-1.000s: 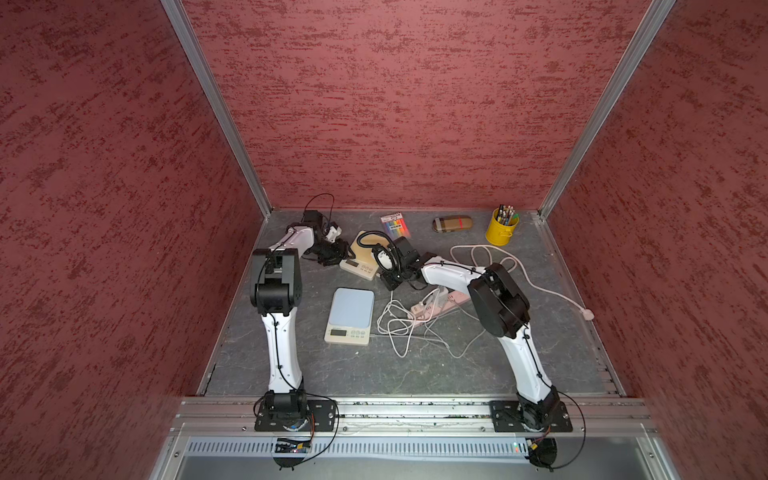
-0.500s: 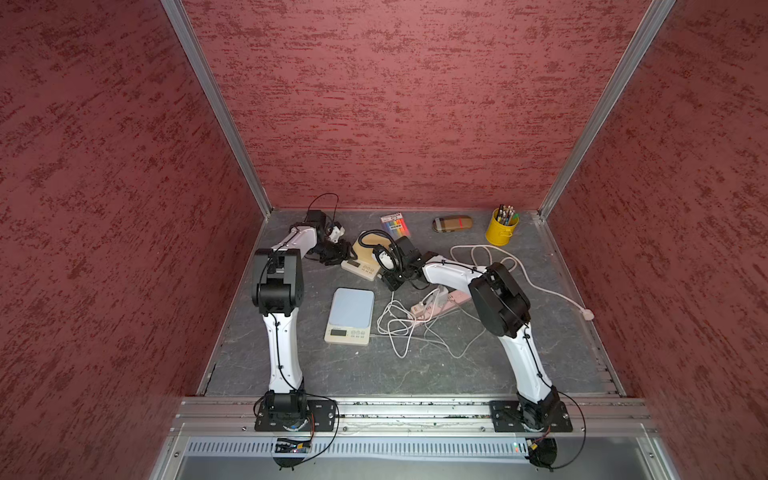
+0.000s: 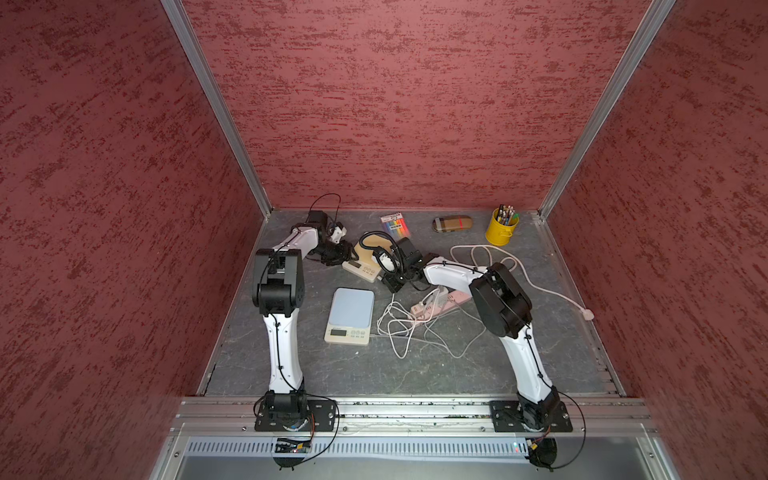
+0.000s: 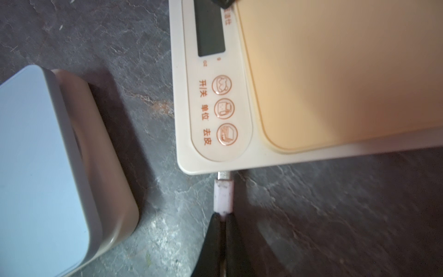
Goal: Charge the electronic scale
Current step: Insert the charging cable into the electronic scale.
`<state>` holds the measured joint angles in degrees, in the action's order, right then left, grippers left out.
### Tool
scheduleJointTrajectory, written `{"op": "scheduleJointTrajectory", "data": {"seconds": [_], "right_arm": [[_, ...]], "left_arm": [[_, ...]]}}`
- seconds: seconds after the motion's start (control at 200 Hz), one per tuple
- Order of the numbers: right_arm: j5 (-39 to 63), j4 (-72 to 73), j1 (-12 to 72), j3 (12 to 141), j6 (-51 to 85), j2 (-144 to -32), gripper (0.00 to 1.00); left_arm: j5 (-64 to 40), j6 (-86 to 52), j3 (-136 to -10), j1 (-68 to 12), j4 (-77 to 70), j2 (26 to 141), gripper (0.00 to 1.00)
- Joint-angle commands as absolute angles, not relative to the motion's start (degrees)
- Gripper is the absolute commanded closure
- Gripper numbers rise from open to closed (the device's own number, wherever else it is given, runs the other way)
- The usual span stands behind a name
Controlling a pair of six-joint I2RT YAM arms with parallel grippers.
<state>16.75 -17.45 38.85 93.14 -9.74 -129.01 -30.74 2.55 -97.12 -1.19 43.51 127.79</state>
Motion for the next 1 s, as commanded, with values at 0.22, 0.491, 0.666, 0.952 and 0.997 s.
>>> {"op": "scheduleJointTrajectory", "data": {"seconds": [0.22,0.491,0.666,0.952,0.997], "right_arm": [[17.85,-23.63,39.72,102.54,-13.04,-130.08,1.00],[18.50,-27.96,39.75,109.50,-12.05,-133.22,1.00],[17.84,-25.61,39.73,108.43,-10.81,-133.16,1.00],[18.96,-22.75,39.73,110.15,-9.84,-133.89,1.00],[19.37,-22.63,39.75,110.87,-9.83,-134.25,1.00]], "left_arm": [[-31.60,5.16,-95.23,-6.13,51.39,129.51,0.35],[-30.44,5.31,-94.29,-8.41,52.43,129.40,0.36],[-31.61,4.96,-92.85,-9.29,51.68,129.20,0.37],[-33.91,4.51,-90.69,-10.62,50.65,128.24,0.38],[-34.10,4.50,-90.44,-10.80,50.54,128.15,0.39]]}}
